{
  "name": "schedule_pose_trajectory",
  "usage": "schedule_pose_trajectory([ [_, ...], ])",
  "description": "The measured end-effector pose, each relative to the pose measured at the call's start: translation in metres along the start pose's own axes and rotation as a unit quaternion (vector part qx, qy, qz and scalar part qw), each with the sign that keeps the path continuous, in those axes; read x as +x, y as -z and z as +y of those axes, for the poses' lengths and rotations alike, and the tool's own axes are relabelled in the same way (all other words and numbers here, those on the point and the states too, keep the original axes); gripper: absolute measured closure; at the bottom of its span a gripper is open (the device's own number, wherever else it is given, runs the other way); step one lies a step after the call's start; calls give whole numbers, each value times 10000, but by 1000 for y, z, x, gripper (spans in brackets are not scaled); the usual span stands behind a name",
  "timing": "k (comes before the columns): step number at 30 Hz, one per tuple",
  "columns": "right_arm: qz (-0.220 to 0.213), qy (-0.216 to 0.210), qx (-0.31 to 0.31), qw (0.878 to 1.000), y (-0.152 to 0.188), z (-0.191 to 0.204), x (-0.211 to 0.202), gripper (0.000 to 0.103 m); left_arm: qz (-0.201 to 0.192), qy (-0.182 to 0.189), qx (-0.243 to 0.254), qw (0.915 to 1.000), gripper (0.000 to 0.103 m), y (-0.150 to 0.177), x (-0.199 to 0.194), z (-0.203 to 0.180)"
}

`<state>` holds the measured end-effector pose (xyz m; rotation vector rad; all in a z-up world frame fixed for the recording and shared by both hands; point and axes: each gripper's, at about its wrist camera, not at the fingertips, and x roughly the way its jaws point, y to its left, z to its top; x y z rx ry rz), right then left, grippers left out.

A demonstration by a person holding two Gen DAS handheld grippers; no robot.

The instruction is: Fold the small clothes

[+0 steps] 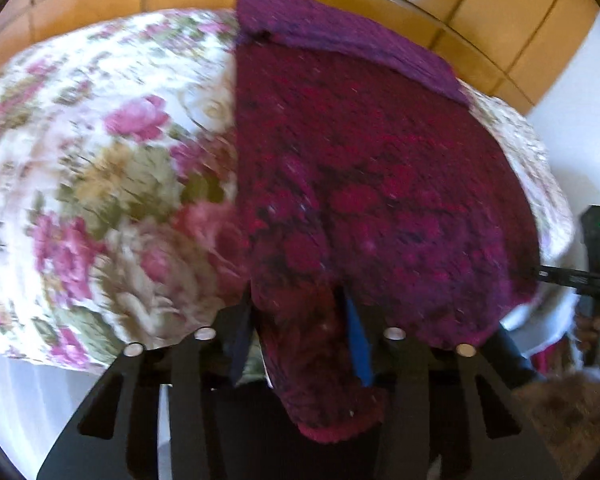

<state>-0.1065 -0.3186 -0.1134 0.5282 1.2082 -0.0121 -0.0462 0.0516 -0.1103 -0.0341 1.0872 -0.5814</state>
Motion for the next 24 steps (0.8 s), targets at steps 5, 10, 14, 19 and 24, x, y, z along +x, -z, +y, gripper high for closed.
schedule_pose_trajectory([
  [5,-134,-288,-231,9992,-9,17,-20,82,12,764,-294,9966,89,-11,-12,14],
  [10,-641,-813,-315,9941,-33,34,-45,83,-398,1432,-596,9871,90,-37,-36,21],
  [14,-1107,-1130,-165,9873,-64,41,-48,83,-779,1884,-849,9753,91,-68,-41,26],
  [19,-1360,-943,143,9861,-107,39,-27,84,-961,2024,-1036,9691,91,-117,-21,27],
  [24,-1437,-789,599,9846,-145,29,-6,84,-766,2035,-1601,9628,91,-162,22,38],
])
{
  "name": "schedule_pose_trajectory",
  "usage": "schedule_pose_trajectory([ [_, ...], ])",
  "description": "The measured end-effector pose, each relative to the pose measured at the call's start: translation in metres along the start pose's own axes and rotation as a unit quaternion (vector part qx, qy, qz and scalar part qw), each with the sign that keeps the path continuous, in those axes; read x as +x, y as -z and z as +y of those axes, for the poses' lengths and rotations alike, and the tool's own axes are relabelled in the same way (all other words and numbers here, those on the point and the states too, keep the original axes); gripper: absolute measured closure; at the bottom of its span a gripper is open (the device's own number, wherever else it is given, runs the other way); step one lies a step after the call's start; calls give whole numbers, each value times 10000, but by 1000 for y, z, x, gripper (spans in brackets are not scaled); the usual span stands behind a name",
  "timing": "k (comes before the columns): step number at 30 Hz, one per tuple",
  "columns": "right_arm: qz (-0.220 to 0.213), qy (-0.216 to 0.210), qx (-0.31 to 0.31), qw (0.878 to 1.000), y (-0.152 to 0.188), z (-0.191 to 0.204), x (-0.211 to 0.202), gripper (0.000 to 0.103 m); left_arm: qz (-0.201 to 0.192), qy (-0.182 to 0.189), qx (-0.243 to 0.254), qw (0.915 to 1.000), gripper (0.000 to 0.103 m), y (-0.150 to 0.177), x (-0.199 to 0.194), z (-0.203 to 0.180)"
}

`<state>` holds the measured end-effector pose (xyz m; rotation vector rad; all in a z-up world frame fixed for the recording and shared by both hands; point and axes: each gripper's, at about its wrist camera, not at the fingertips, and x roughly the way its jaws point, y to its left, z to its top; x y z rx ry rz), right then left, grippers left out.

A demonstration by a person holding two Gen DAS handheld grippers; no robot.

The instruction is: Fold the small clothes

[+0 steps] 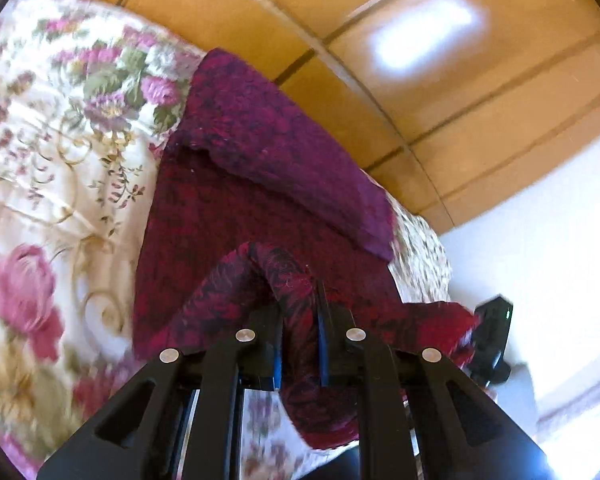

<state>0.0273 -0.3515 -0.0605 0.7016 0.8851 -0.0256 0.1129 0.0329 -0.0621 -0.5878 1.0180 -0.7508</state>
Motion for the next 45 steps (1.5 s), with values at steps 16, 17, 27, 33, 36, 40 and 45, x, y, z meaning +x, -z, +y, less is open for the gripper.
schedule_pose_trajectory([
  [16,-126,-673,823,9942,-45,-29,13,33,-373,-88,-1416,9892,35,-52,-5,45],
  [17,-292,-787,846,9929,-46,-29,6,18,-479,-169,-1373,9892,35,-52,-13,47],
  [27,-536,295,107,9981,-9,-43,-41,10,-304,-275,-228,9989,25,8,-27,54],
  [33,-231,645,46,9976,19,-67,-11,39,-9,-595,111,9982,41,24,1,46],
  [36,-272,489,280,9980,15,-66,-11,67,111,-786,-1,9968,68,20,8,53],
  [40,-271,499,35,9984,18,-52,-26,80,47,-759,112,9970,78,30,-8,48],
  [45,-343,351,-95,9988,32,-36,-56,82,23,-595,-9,9982,80,44,-27,46],
])
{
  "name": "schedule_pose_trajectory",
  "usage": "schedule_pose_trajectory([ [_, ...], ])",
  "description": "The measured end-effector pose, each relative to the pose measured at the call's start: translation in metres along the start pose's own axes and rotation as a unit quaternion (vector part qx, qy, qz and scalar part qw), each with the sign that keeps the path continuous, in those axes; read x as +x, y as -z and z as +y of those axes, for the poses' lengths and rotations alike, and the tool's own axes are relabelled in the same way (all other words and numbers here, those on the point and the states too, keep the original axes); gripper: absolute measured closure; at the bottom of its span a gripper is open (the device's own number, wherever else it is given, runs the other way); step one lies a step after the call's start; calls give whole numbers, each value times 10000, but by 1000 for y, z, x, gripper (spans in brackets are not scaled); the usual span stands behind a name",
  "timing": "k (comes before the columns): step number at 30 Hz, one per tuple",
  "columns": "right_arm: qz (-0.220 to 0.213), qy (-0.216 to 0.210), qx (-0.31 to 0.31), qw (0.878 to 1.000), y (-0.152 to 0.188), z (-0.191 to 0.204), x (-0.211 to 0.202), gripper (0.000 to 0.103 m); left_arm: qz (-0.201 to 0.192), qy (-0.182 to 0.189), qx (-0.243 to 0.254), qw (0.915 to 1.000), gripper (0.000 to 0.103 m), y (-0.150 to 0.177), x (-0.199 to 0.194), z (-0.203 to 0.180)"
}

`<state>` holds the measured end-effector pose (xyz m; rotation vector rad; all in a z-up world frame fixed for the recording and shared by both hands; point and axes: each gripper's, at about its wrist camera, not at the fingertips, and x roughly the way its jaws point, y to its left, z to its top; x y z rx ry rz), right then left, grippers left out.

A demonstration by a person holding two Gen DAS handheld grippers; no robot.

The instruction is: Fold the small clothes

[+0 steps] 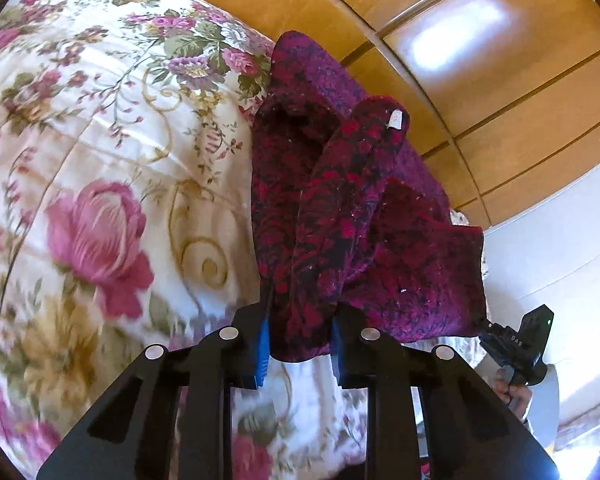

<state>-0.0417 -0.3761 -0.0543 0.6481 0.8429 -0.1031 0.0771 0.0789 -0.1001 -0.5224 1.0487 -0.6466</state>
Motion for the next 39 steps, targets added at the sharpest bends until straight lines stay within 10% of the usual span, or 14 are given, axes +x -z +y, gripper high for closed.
schedule_pose_trajectory([
  [12,715,283,125,9970,78,-19,-31,82,393,-348,272,9983,76,84,-45,-12],
  [15,695,501,-136,9962,71,-10,-26,64,251,-953,730,9924,68,80,-48,-31],
  [19,325,952,-660,9927,59,11,-28,29,-190,-2089,1628,9641,37,70,-50,-61],
  [26,-95,1228,-1570,9799,45,60,-9,7,-742,-2761,2161,9336,26,53,-45,-84],
  [39,45,1581,-2134,9641,60,73,45,2,-798,-2988,1926,9313,18,42,-27,-78],
])
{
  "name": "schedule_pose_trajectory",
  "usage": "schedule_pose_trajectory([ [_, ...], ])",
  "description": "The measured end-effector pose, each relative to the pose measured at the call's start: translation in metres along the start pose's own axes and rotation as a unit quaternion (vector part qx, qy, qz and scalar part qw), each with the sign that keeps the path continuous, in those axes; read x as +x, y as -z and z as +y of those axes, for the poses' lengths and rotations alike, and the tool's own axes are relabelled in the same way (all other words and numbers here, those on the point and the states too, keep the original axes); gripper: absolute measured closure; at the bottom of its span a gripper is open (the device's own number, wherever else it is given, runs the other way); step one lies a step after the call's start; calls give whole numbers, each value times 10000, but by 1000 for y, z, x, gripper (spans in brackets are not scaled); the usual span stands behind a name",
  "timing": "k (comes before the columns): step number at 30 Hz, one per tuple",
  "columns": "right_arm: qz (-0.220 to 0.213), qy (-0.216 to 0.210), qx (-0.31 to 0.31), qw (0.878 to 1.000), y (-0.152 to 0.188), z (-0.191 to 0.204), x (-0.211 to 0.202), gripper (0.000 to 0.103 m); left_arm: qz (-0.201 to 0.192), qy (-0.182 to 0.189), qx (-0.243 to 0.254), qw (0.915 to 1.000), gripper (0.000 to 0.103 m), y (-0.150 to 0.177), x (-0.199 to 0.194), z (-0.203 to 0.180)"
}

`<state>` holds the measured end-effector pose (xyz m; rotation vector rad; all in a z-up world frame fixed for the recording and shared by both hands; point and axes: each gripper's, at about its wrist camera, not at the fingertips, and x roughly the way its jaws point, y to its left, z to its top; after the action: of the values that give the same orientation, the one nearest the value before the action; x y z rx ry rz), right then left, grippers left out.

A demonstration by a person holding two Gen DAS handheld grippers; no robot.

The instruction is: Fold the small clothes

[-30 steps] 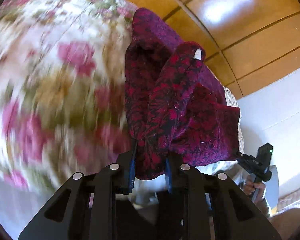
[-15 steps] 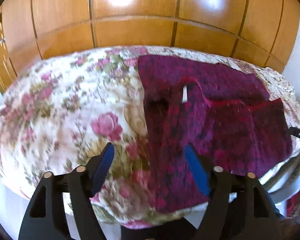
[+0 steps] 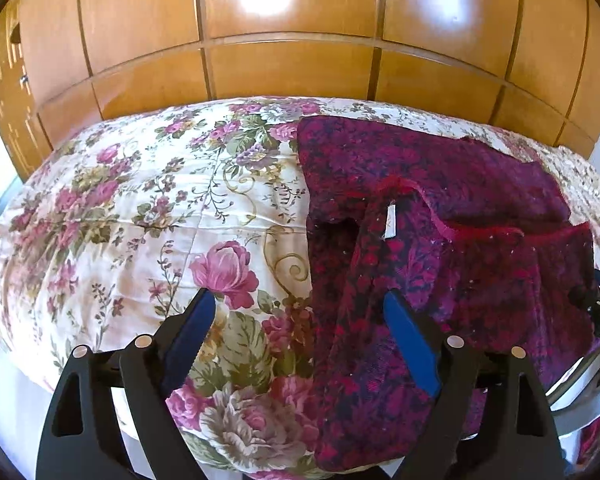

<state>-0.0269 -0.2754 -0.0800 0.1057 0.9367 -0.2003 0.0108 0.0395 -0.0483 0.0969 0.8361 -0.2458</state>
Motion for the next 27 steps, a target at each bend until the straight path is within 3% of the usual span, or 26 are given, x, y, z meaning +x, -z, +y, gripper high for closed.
schedule_pose_trajectory([
  [12,222,-4,51,9997,3,-2,15,2,-6,-249,252,9994,18,-1,2,-11],
  [20,-36,147,-239,9996,12,7,3,2,-51,-126,68,9999,21,-1,-7,-4],
  [24,-222,70,-243,9994,11,3,-20,3,-164,531,-131,9984,22,-3,-19,8],
  [27,-439,-57,-26,9990,8,-8,-40,3,-197,1201,-149,9925,22,-6,-22,10],
])
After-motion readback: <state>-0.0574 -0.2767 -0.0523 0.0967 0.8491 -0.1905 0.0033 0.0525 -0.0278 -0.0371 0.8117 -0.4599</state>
